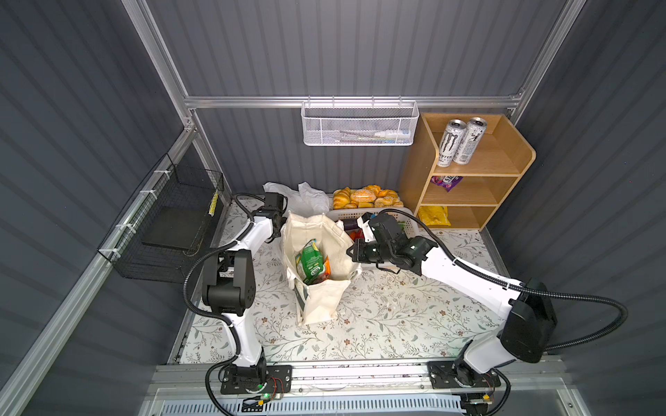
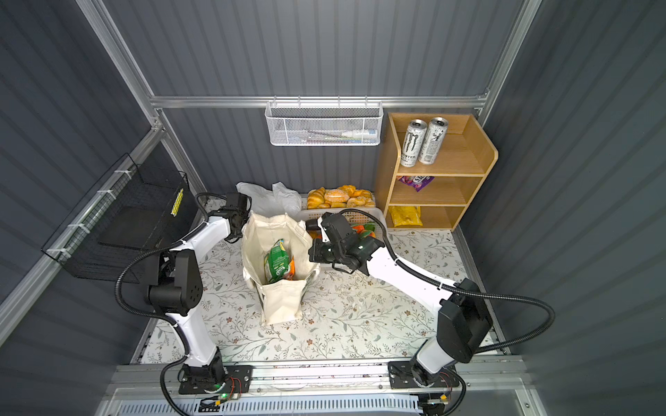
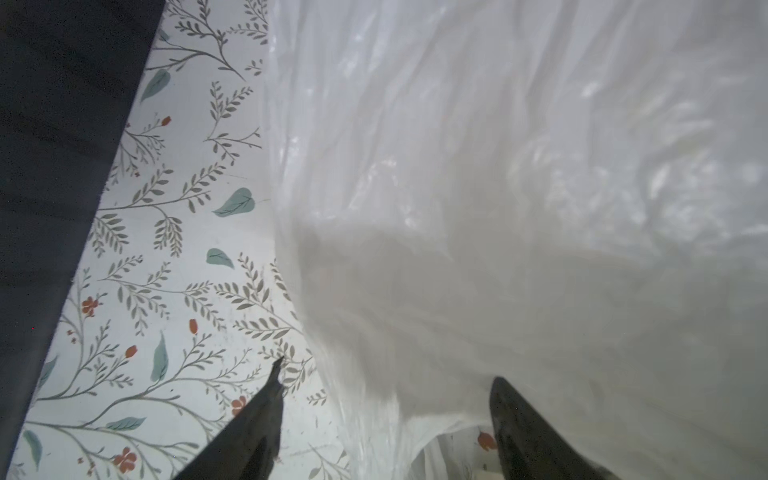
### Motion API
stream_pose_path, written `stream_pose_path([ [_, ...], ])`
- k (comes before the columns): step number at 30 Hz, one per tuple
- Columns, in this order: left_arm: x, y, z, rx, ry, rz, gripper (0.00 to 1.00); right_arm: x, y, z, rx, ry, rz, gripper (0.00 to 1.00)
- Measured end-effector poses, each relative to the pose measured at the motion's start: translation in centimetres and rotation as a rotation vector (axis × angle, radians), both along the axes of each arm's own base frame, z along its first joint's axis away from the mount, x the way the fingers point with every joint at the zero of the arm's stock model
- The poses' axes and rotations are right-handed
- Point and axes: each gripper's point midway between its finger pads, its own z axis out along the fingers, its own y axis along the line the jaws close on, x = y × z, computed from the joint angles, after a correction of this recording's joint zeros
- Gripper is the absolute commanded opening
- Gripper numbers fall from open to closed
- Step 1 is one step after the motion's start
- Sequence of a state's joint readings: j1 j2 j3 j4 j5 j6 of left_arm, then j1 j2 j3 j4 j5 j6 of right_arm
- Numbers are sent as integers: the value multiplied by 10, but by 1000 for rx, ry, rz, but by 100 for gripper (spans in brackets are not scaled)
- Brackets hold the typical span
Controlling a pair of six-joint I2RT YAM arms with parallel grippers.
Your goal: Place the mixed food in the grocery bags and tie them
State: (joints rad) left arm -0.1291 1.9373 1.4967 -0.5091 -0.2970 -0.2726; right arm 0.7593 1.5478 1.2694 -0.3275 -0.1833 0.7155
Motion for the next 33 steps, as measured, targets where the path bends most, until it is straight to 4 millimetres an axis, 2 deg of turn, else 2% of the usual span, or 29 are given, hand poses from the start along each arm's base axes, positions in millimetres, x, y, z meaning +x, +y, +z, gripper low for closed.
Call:
stream_pose_path([
  [8, 10, 3, -38, 26, 72, 26, 80, 1, 3, 1, 14, 1, 7, 0],
  [12, 2, 4, -43, 17, 85, 40, 84, 1, 4, 1, 19, 2, 7, 0],
  [15, -13, 3, -35, -9, 71, 52, 85, 1, 4, 1, 20, 4, 8, 0],
  [18, -28, 2, -13, -45, 20, 60, 85, 3, 4, -1, 20, 7, 6, 0],
  [21, -36, 3, 11, -69, -40, 74, 85, 4, 3, -2, 20, 8, 4, 0],
  [24, -42, 3, 18, -85, -68, 88, 85, 4, 4, -1, 24, 8, 7, 0],
  [30, -67, 6, -16, -88, 16, 125, 85, 4, 4, -1, 27, 8, 10, 0],
  [33, -70, 8, -28, -84, 43, 136, 83, 4, 5, -1, 27, 8, 11, 0],
])
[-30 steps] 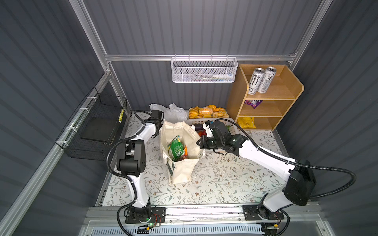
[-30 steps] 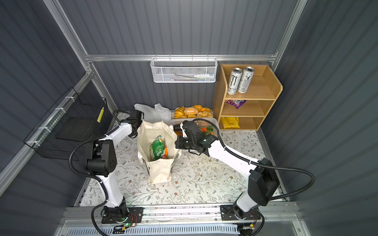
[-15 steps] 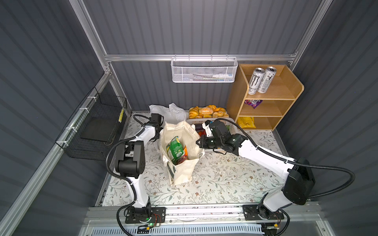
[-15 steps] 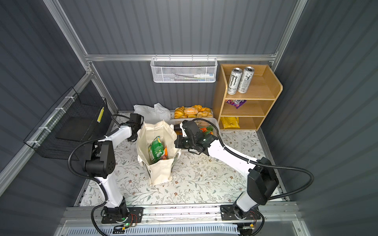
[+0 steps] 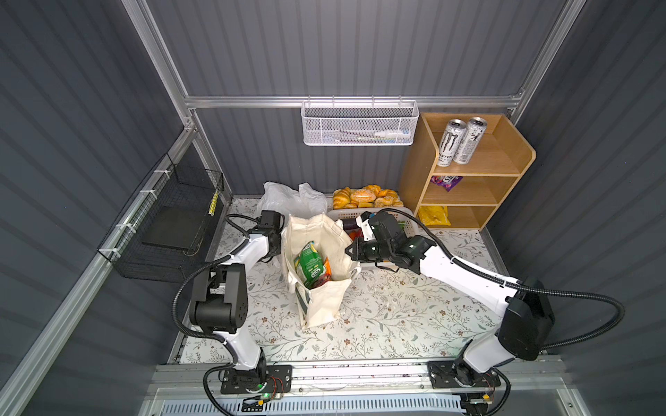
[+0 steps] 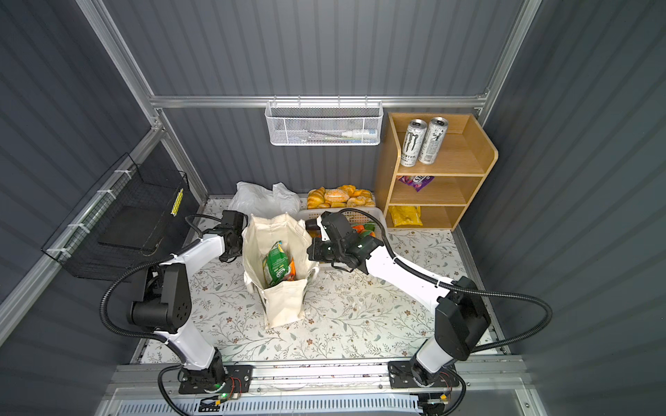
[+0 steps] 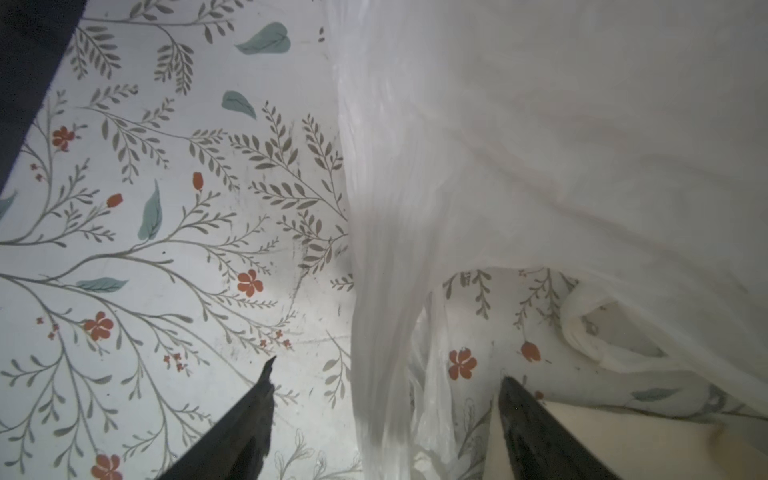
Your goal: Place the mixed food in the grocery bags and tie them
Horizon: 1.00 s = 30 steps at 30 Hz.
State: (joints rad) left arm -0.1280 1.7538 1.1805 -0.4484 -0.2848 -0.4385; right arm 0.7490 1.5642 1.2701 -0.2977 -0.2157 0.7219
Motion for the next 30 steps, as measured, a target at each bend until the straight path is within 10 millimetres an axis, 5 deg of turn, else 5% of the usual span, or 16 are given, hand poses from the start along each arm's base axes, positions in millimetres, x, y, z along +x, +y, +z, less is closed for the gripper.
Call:
stream_pose_path([
  [5, 0, 1, -23, 13, 50, 2, 54, 0, 0, 0, 2, -1, 1, 0],
  [9, 7, -1, -39, 16, 80, -6, 0, 0, 1, 0, 3, -1, 2, 0],
  [13, 30, -5, -24, 18, 58, -32, 0, -1, 2, 2, 9, -2, 14, 0],
  [17, 87, -17, 65, -7, -127, -86, 0, -3, 7, 5, 30, -6, 39, 0],
  [21, 148, -32, 224, -30, -452, -148, 0, 3, 17, 3, 68, -4, 54, 0],
  [24, 162, -37, 325, -50, -697, -176, 0, 14, 29, 3, 112, -1, 49, 0],
  [29, 134, -43, 375, -115, -792, -224, 0, 39, 56, 5, 184, -3, 56, 0],
  [30, 131, -46, 380, -133, -805, -236, 0, 42, 61, 6, 193, -3, 59, 12],
])
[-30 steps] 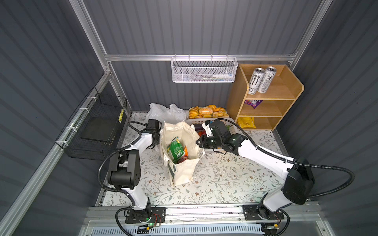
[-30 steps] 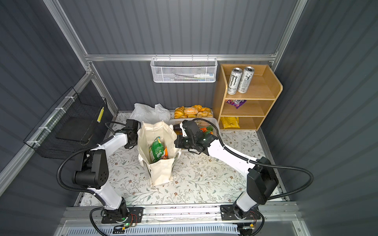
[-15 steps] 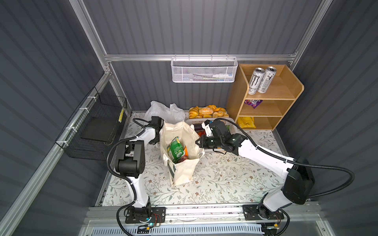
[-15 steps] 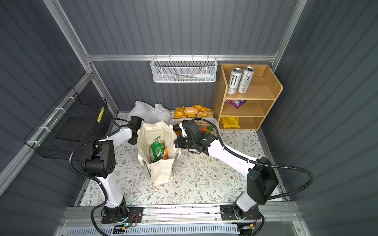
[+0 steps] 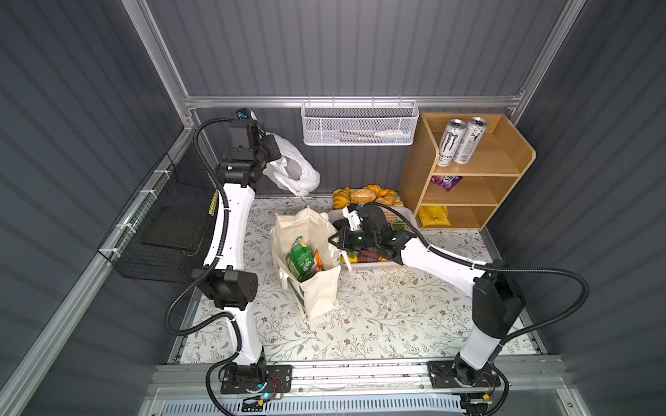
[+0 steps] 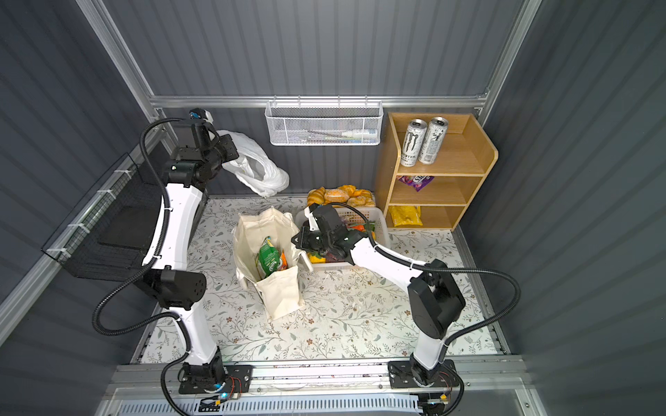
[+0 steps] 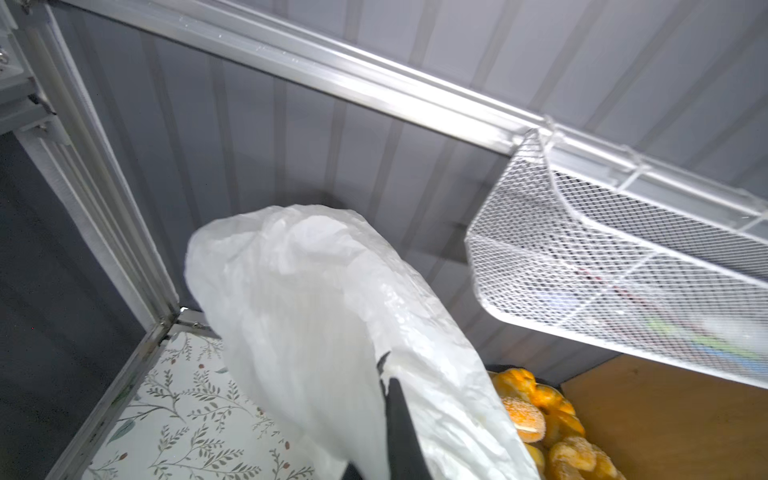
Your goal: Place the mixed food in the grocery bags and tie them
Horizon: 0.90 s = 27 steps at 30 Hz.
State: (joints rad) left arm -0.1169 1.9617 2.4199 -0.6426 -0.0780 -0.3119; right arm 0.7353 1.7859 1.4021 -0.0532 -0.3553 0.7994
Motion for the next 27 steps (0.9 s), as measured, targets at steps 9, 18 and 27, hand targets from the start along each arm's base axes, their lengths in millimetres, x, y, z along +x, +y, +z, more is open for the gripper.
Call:
stream_pose_path([
  [9, -32, -27, 57, -166, -142, -155, 0, -6, -14, 27, 20, -76, 19, 63],
  [18, -107, -44, 163, -327, -398, -313, 0, -65, -86, 57, 23, -185, -25, 60],
  [27, -139, -87, 191, -421, -457, -467, 0, -130, -81, -76, -178, 37, 93, 53],
])
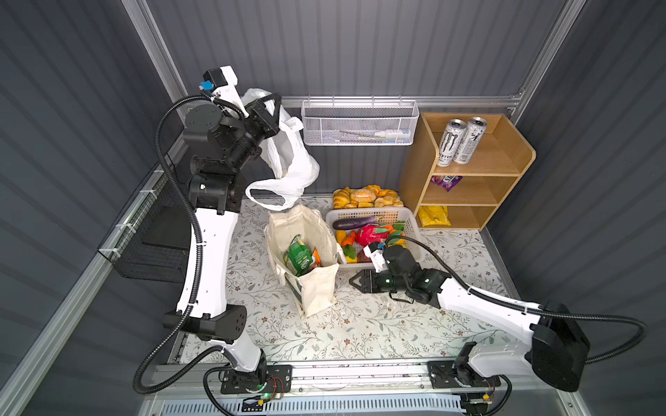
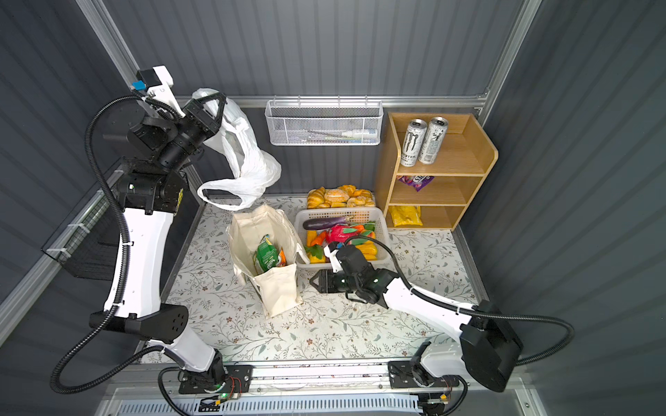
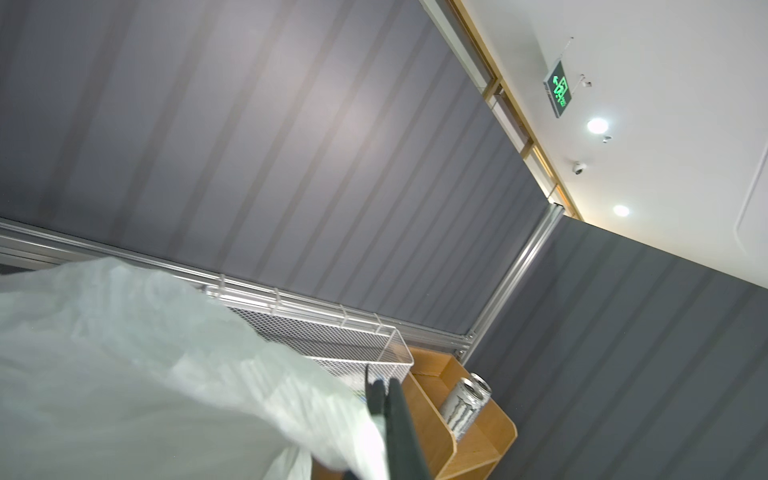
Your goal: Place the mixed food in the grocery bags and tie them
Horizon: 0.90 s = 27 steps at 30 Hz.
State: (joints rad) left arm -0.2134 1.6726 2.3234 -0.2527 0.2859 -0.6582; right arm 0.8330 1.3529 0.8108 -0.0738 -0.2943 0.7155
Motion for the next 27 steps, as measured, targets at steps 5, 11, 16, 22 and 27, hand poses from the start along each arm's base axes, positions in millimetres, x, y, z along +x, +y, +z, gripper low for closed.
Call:
stream_pose_path([
  [5, -10, -19, 6, -15, -13, -57, 0, -13, 32, -45, -30, 78, 52, 53],
  [11, -14, -25, 7, -31, -7, -83, 0, 15, 91, -59, 16, 121, 68, 49],
  [16, -16, -26, 8, -39, -7, -87, 0, 56, 150, -40, 98, 86, 80, 48],
  [22, -20, -23, 7, -49, -4, -85, 0, 85, 190, -21, 170, 48, 98, 56],
  [27, -20, -24, 6, -56, -9, -90, 0, 58, 133, -14, 141, 86, 71, 60],
])
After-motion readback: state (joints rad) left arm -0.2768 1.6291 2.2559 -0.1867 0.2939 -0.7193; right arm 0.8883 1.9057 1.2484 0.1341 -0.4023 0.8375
